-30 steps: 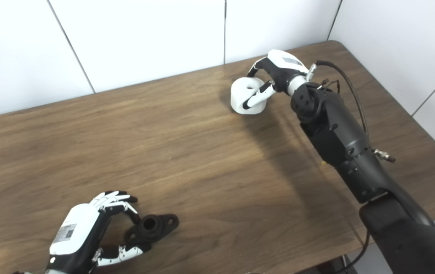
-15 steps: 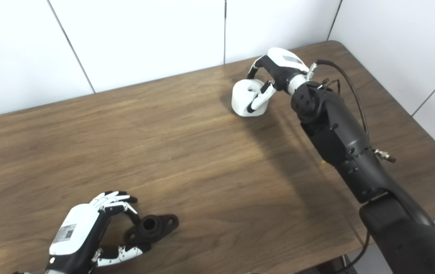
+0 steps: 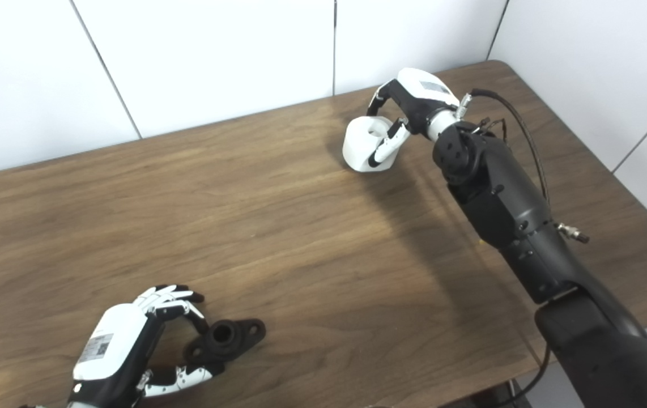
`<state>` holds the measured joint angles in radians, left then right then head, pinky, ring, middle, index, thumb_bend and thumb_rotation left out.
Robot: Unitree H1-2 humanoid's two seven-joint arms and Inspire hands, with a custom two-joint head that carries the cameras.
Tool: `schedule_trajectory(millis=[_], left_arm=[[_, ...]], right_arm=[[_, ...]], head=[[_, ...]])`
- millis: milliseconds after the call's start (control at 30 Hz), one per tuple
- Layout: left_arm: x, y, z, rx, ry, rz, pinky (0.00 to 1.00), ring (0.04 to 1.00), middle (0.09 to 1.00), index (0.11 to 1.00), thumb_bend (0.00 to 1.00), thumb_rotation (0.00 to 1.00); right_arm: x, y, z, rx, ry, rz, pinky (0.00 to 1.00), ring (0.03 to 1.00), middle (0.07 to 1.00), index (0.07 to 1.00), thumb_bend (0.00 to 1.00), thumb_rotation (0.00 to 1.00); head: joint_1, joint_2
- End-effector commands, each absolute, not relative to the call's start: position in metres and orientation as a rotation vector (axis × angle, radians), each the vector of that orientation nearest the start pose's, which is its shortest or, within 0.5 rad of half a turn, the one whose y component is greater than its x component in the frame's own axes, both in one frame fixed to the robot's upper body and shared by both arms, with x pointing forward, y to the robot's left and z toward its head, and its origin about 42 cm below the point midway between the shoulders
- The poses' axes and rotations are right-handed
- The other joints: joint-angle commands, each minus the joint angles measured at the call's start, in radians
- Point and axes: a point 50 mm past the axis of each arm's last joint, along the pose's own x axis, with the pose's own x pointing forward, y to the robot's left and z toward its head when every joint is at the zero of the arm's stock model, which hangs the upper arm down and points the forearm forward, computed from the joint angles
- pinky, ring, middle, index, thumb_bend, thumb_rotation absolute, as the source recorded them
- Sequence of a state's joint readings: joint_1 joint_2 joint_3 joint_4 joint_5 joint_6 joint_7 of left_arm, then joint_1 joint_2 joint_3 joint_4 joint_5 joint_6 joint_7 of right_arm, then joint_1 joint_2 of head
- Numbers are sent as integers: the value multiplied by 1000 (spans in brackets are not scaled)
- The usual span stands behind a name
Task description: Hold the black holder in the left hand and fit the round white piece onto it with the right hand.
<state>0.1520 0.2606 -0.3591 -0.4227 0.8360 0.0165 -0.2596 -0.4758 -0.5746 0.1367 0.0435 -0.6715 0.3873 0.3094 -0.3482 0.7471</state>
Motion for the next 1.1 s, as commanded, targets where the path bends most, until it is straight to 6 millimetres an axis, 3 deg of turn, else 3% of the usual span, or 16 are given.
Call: schedule_trajectory(millis=[0,400,633,1067], left_arm=[[206,181,148,1029,-216,-504,913,848,773,486,518,49],[210,172,142,1044,-216,-513,915,851,774,486,518,50],[213,164,139,1050,-213,-516,921,857,777,486,518,50],[214,150,138,1048,-222,-512,928,859,777,487,517,51]], right_arm=[[415,-349,290,-1249,-17,-60,854,865,769,486,520,142],[383,-315,326,-1318,-179,19,806,846,761,485,521,145],[348,-281,346,-1306,-267,119,793,875,771,484,522,147],[283,-246,358,-1268,-361,276,839,906,797,483,525,143]], head=[[0,1],[56,-2],[113,2],[207,41]])
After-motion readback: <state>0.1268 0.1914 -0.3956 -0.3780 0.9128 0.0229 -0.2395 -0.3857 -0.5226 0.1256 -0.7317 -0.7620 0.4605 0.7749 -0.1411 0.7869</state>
